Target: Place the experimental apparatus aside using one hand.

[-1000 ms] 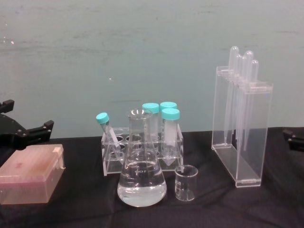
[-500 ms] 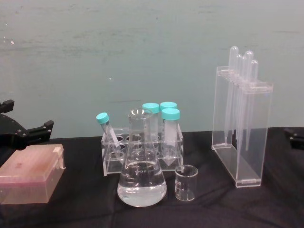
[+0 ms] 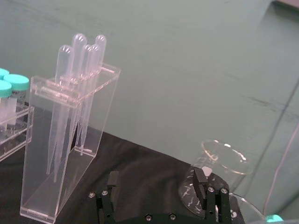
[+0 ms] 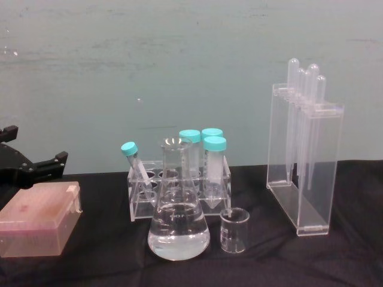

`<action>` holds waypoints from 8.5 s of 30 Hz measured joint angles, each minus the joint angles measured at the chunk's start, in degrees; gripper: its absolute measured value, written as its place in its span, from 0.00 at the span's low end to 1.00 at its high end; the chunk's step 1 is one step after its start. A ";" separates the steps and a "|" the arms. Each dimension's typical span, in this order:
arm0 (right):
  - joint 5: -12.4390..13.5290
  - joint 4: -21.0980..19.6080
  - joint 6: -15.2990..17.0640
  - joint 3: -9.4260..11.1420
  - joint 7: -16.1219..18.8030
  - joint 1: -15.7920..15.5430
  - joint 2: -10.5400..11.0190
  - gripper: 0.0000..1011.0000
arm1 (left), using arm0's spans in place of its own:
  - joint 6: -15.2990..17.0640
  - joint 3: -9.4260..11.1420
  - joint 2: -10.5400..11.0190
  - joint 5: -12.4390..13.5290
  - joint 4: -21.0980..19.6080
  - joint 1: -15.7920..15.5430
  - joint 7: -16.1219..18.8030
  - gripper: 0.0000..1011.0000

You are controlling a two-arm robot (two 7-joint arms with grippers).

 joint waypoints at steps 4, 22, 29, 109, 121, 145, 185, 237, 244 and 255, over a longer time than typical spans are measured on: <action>0.01 -2.30 0.86 1.43 -1.35 -1.69 -0.19 0.99 | 0.00 0.00 0.00 0.00 0.00 0.00 0.00 0.99; -3.32 -11.31 1.09 3.68 -2.68 -5.70 -2.71 0.99 | 0.00 0.00 0.00 0.01 0.00 0.00 0.00 0.99; -3.88 -12.28 0.18 3.28 -1.47 -5.26 -4.75 0.99 | 0.00 0.00 0.00 0.00 0.00 0.00 0.00 0.99; -17.50 5.37 -2.53 4.50 -2.47 5.21 -29.35 0.99 | 0.00 0.00 0.00 0.01 0.00 0.00 0.00 0.99; -18.63 7.53 -2.72 6.02 -0.88 6.12 -30.63 0.99 | 0.00 0.00 0.00 0.01 0.00 0.00 0.00 0.99; -19.36 9.32 -3.43 9.52 2.46 6.54 -33.63 0.99 | 0.00 0.00 0.00 0.01 0.00 0.00 0.00 0.99; -20.19 10.29 -2.87 13.40 5.75 6.78 -37.42 0.99 | 0.00 0.00 0.00 0.01 0.00 0.00 0.00 0.99; -19.15 11.19 -2.67 13.40 7.52 7.68 -36.73 0.99 | 0.00 0.00 0.00 0.01 0.00 0.00 0.00 0.99; -18.94 11.02 -2.65 13.30 7.74 7.57 -36.58 0.99 | 0.00 0.00 0.00 0.01 0.00 0.00 0.00 0.99; -18.82 11.02 -2.53 13.22 7.73 7.54 -36.51 0.99 | 0.00 0.00 0.00 0.01 0.00 0.00 0.00 0.99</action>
